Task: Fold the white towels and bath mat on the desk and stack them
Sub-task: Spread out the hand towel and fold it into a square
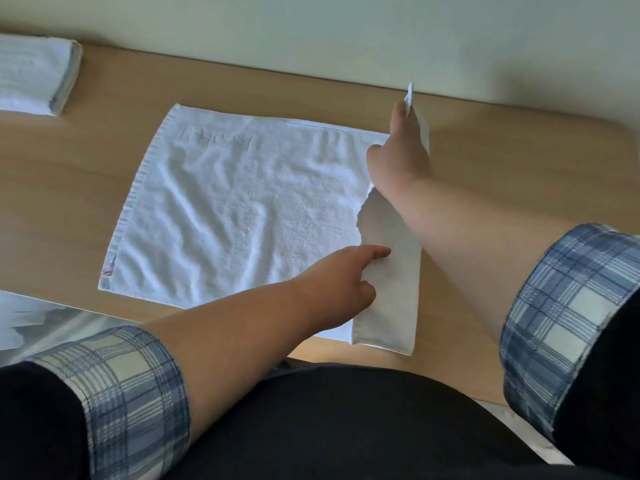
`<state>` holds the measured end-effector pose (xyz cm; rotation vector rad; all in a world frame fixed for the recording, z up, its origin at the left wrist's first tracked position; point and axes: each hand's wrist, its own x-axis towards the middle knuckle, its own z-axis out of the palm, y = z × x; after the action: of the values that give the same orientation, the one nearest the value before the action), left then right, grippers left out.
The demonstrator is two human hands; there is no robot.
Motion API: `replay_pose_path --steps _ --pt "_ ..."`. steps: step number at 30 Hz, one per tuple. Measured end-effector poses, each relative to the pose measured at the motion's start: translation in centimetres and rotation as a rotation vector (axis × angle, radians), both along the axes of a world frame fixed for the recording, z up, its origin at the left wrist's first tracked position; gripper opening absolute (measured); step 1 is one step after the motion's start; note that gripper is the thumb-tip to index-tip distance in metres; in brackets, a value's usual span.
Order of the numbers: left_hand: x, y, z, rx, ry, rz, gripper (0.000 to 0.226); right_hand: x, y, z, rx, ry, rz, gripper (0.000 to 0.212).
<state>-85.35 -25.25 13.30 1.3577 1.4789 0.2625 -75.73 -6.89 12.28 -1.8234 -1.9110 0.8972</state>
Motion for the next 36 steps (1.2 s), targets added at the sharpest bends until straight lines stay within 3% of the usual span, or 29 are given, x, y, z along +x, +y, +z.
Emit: replay_pose_path --steps 16,27,34,36 --pt "-13.9 0.5 3.7 0.083 -0.146 -0.066 0.07 -13.8 -0.3 4.1 0.036 -0.047 -0.089 0.079" --pt "-28.2 -3.5 4.6 0.035 -0.258 0.24 0.066 -30.8 -1.9 3.6 0.059 -0.086 0.035 0.075" --pt "-34.3 -5.1 2.7 -0.023 -0.173 0.432 0.063 -39.1 -2.3 0.4 -0.01 -0.092 0.165 0.071" --pt "-35.7 -5.3 1.5 -0.026 -0.105 0.487 0.062 -40.8 -2.3 -1.0 -0.052 -0.173 0.23 0.071"
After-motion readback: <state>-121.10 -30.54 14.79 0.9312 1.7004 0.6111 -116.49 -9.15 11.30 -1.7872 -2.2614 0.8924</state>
